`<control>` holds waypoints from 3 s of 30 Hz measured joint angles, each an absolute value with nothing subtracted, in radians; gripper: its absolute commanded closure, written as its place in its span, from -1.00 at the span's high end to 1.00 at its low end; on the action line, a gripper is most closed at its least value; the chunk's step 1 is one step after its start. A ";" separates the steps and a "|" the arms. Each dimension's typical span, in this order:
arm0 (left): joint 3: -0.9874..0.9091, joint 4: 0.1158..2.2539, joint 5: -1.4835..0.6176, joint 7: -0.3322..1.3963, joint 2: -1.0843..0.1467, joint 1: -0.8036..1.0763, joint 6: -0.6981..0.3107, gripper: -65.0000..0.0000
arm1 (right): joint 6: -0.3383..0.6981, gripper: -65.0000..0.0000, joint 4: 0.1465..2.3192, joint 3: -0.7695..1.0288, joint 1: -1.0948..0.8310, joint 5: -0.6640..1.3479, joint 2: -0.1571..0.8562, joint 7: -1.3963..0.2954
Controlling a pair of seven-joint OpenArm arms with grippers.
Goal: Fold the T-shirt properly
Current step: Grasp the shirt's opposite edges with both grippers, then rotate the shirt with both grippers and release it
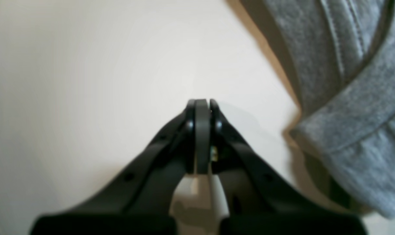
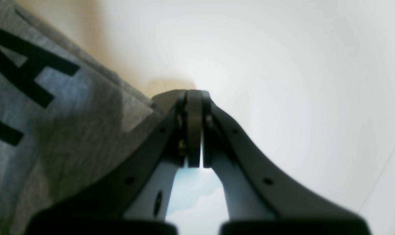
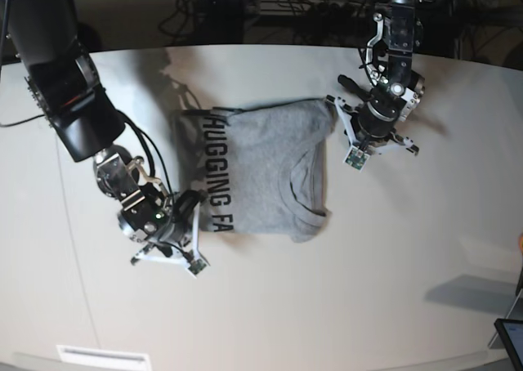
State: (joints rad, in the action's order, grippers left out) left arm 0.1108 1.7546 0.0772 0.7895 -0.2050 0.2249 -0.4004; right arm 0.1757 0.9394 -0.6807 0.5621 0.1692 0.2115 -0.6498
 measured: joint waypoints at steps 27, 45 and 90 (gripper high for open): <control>0.360 1.975 0.102 0.912 -0.124 0.433 -0.399 -0.99 | 0.183 -1.00 0.937 -0.681 0.576 0.165 0.215 -0.680; 0.344 1.941 0.082 1.021 -0.149 0.282 -0.425 -0.99 | 0.179 -1.00 0.939 -0.681 0.568 0.165 0.221 -0.664; 0.291 1.412 0.083 0.992 -0.163 -0.234 -0.419 -0.97 | 0.146 -1.00 1.277 -0.672 0.372 0.092 0.299 -0.892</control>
